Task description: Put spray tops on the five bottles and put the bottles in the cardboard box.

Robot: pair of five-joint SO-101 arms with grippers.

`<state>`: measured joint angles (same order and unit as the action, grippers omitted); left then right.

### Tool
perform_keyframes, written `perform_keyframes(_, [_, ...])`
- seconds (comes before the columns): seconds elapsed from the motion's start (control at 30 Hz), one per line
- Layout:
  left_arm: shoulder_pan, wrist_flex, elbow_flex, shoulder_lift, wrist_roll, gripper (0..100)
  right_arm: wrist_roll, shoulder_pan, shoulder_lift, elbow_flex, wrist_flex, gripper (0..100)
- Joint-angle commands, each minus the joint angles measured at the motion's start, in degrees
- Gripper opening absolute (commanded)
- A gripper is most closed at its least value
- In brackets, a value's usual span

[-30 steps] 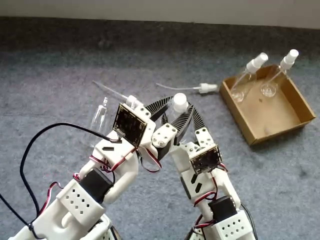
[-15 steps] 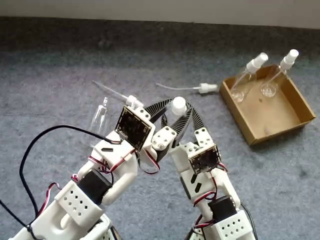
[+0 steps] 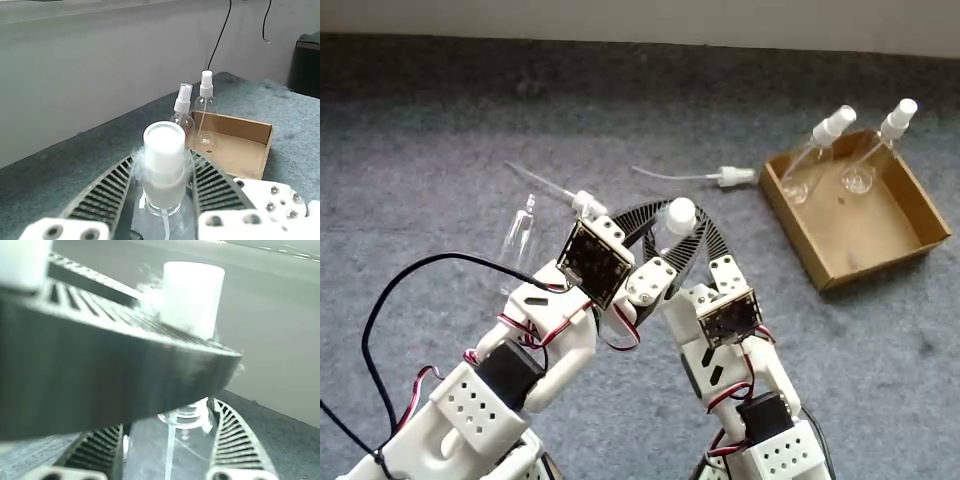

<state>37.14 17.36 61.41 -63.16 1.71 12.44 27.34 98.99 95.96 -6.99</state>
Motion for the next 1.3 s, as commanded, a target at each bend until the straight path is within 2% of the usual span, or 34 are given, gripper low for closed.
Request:
perform_keyframes(0.0, [0.7,0.4,-2.1,0.2,-0.8,0,0.4,0.1,0.8,8.1,0.9,13.0])
perform_keyframes(0.1, [0.7,0.4,-2.1,0.6,-0.9,0,0.5,0.1,0.7,8.1,0.7,13.0])
perform_keyframes(0.3, [-2.0,0.4,-1.7,0.7,-0.9,0,2.5,0.2,0.8,7.9,-7.8,13.0])
perform_keyframes(0.4, [-1.8,0.4,-1.7,0.7,-0.9,0,6.2,0.2,0.8,7.9,-8.0,13.0])
perform_keyframes(0.83, [-1.6,0.4,2.0,0.7,-0.4,0,6.2,0.1,0.8,5.1,-10.8,13.0])
perform_keyframes(0.93, [-1.5,0.2,2.9,0.7,-0.4,0,6.1,0.2,0.8,3.4,-13.8,13.0])
perform_keyframes(1.1, [-0.9,0.3,3.3,0.7,-0.4,0,-0.1,0.1,0.8,1.3,-14.5,13.0])
perform_keyframes(1.27, [-1.0,0.4,3.3,0.7,-0.4,0,-0.3,0.1,0.8,1.0,-14.3,13.0])
